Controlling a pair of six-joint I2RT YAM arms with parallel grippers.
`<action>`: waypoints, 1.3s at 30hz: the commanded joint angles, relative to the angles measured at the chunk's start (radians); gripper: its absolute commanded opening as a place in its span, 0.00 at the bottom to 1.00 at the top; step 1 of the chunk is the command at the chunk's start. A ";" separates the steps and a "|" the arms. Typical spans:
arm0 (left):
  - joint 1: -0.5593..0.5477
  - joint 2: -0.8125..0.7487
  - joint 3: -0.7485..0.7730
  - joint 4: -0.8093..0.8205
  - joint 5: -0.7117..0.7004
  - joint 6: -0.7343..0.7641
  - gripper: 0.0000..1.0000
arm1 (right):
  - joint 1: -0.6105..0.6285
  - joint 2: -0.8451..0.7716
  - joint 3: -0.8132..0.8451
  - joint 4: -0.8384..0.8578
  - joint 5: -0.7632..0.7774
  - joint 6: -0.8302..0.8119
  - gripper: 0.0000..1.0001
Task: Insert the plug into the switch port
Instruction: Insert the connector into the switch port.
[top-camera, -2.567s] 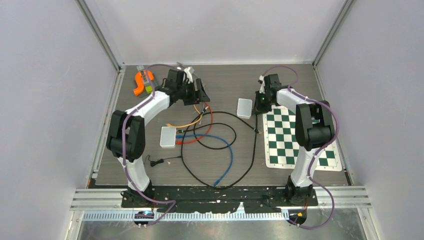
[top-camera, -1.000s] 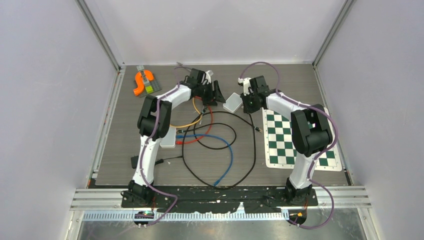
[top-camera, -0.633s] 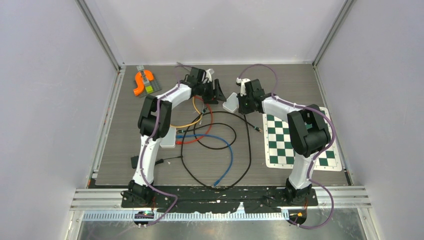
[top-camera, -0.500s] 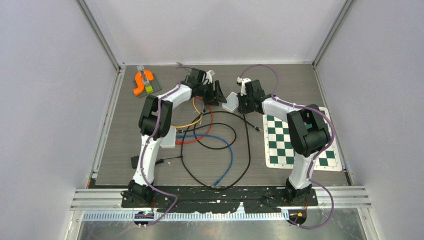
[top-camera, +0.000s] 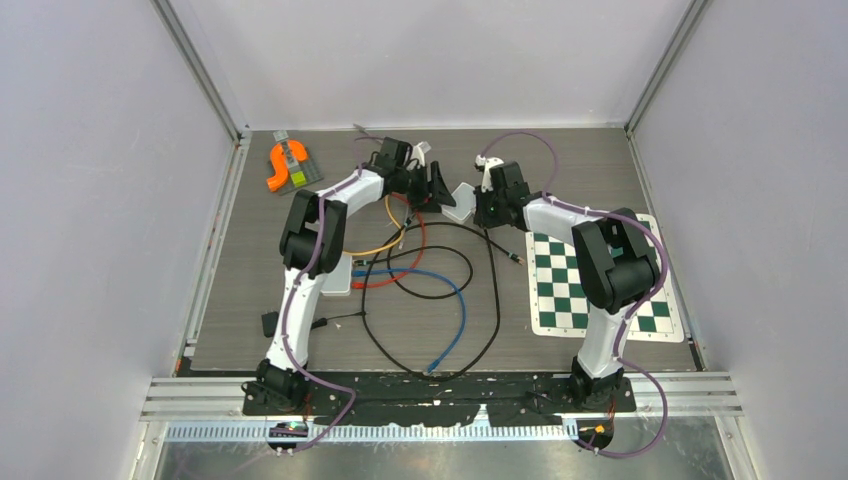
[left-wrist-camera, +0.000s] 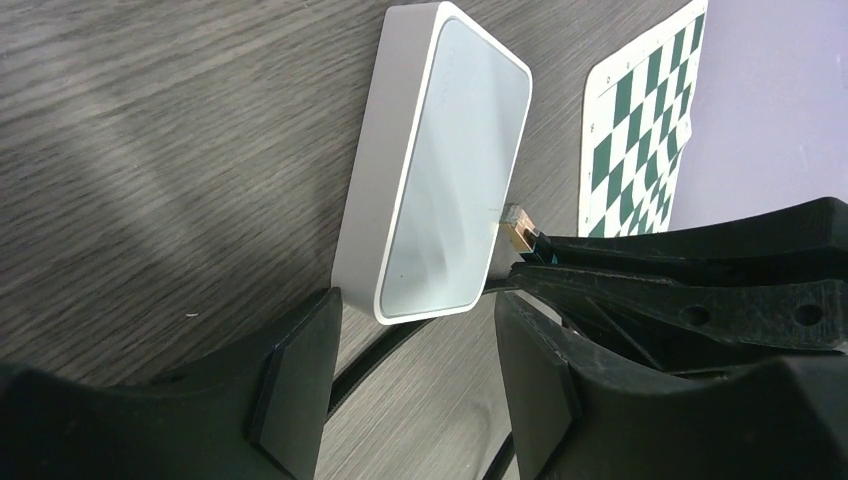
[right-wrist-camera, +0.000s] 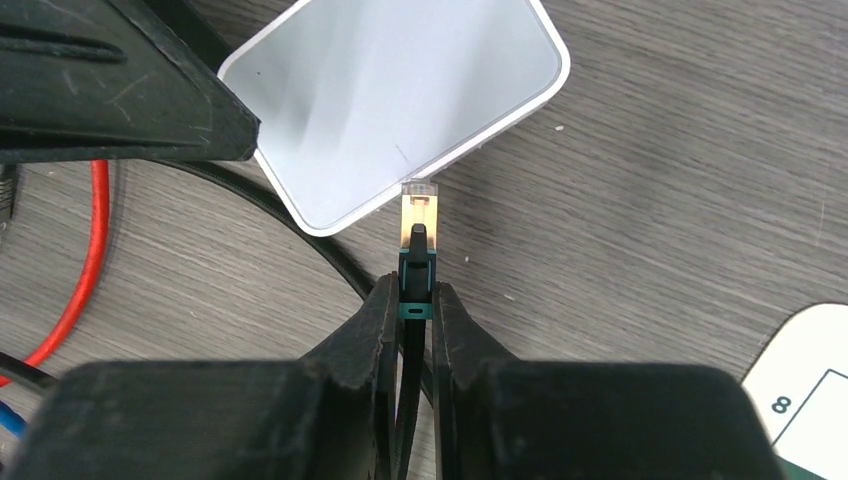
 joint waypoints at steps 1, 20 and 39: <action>-0.003 0.010 0.044 0.052 0.051 -0.019 0.60 | 0.009 -0.040 -0.026 -0.056 0.043 0.029 0.05; 0.010 0.043 0.091 0.047 0.010 -0.068 0.60 | 0.009 -0.047 -0.107 0.141 -0.059 -0.027 0.05; 0.010 0.050 0.060 0.054 0.128 -0.052 0.61 | 0.018 -0.061 -0.142 0.253 -0.160 -0.052 0.05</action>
